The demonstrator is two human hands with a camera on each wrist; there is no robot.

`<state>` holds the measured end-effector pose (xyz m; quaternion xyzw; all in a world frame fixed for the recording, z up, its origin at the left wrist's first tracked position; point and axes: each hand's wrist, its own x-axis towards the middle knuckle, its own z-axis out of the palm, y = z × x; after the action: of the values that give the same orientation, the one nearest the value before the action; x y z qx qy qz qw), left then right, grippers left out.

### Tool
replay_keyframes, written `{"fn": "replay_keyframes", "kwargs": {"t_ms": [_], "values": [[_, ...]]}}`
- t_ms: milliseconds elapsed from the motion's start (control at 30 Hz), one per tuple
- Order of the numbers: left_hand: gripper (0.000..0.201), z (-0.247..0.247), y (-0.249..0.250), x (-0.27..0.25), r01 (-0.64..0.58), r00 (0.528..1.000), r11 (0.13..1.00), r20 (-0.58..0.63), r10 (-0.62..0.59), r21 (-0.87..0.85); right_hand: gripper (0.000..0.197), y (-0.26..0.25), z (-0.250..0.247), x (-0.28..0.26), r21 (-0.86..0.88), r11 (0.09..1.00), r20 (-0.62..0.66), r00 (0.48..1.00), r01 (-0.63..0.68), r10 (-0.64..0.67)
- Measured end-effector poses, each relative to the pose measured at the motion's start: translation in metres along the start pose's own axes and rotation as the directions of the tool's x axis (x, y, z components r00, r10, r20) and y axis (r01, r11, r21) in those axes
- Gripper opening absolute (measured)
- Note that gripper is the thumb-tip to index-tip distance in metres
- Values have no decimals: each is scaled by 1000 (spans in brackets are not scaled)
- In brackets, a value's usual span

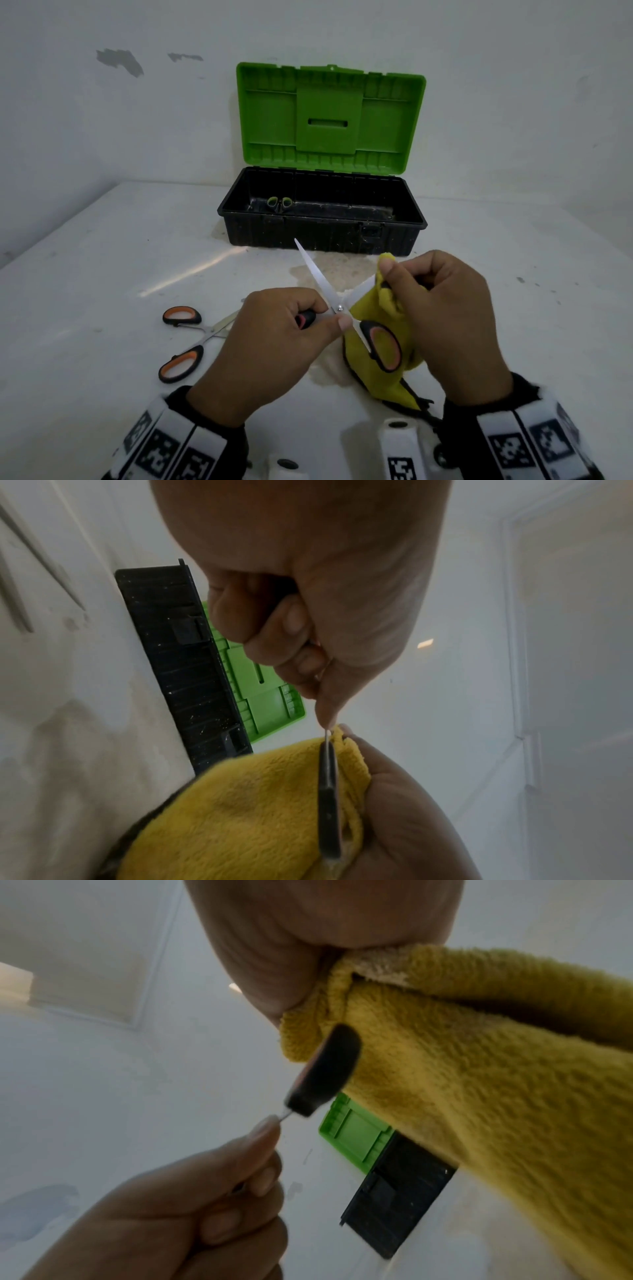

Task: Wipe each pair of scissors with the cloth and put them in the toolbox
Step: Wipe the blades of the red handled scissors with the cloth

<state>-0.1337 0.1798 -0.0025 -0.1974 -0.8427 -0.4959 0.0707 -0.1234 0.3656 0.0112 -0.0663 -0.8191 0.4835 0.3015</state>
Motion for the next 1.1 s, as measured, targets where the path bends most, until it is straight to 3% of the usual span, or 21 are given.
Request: {"fn": "replay_keyframes", "kwargs": {"t_ms": [200, 500, 667, 800, 967, 1100], "values": [[24, -6, 2, 1, -4, 1000, 1000, 14, 4, 1, 22, -5, 4, -14, 47, 999, 87, 996, -9, 4], [29, -5, 1, 6, 131, 990, 991, 60, -129, -32, 24, 12, -16, 16, 30, 998, -72, 996, -49, 51], [31, -6, 0, 11, 143, 989, 990, 34, -143, 20, 12, -3, -13, -5, -13, 992, 89, 989, 122, -120], [31, -1, 7, 10, 123, 992, 992, 27, -125, 40, 3, -4, 2, -15, -185, 912, 197, 923, 366, -330], [31, -1, 9, 10, 97, 995, 990, 7, -99, 103, 11, 0, 2, -9, -242, 885, 117, 917, 398, -381], [34, -4, 6, 11, 64, 998, 993, 10, -65, 103, 8, -4, 3, -17, -251, 828, 265, 858, 502, -440]]}}
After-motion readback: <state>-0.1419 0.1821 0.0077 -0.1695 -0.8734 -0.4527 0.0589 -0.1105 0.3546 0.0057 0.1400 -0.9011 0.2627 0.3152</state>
